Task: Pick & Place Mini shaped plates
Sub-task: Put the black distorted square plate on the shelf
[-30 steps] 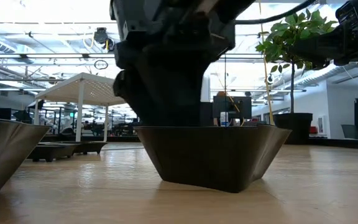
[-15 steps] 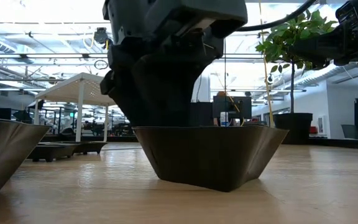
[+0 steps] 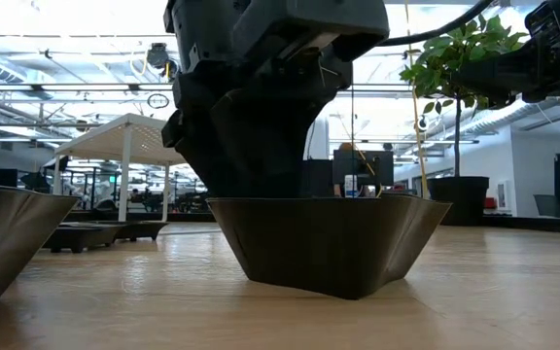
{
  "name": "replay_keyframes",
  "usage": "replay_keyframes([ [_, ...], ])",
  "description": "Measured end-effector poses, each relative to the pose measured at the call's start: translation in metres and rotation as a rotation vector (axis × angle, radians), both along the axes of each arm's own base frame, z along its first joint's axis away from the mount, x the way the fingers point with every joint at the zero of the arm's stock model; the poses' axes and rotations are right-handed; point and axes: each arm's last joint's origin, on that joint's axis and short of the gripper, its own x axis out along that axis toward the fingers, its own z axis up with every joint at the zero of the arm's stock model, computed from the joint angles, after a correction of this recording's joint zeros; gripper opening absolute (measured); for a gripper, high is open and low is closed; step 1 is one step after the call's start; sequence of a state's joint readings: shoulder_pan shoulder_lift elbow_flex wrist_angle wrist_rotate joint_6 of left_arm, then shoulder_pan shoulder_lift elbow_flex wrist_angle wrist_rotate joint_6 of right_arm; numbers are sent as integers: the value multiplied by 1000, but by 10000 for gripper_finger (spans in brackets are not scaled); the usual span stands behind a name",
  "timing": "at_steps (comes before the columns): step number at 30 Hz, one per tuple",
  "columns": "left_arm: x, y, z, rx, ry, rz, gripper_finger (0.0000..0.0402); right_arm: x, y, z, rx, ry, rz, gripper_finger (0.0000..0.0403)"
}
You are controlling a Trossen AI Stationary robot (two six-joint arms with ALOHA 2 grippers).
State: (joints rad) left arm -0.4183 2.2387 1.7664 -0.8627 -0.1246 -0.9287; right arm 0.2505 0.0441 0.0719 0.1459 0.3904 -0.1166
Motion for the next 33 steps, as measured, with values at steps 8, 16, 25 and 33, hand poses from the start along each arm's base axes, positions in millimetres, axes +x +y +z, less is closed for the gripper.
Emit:
replay_keyframes([
  [8,0,0,0,9,-3,-8,186,0,0,0,0,0,0,102],
  [16,0,0,0,8,-3,-3,186,0,0,0,0,0,0,102],
  [25,0,0,0,7,-3,0,186,0,0,0,0,0,0,102],
  [33,0,0,0,15,-7,5,184,0,0,0,0,0,0,102],
])
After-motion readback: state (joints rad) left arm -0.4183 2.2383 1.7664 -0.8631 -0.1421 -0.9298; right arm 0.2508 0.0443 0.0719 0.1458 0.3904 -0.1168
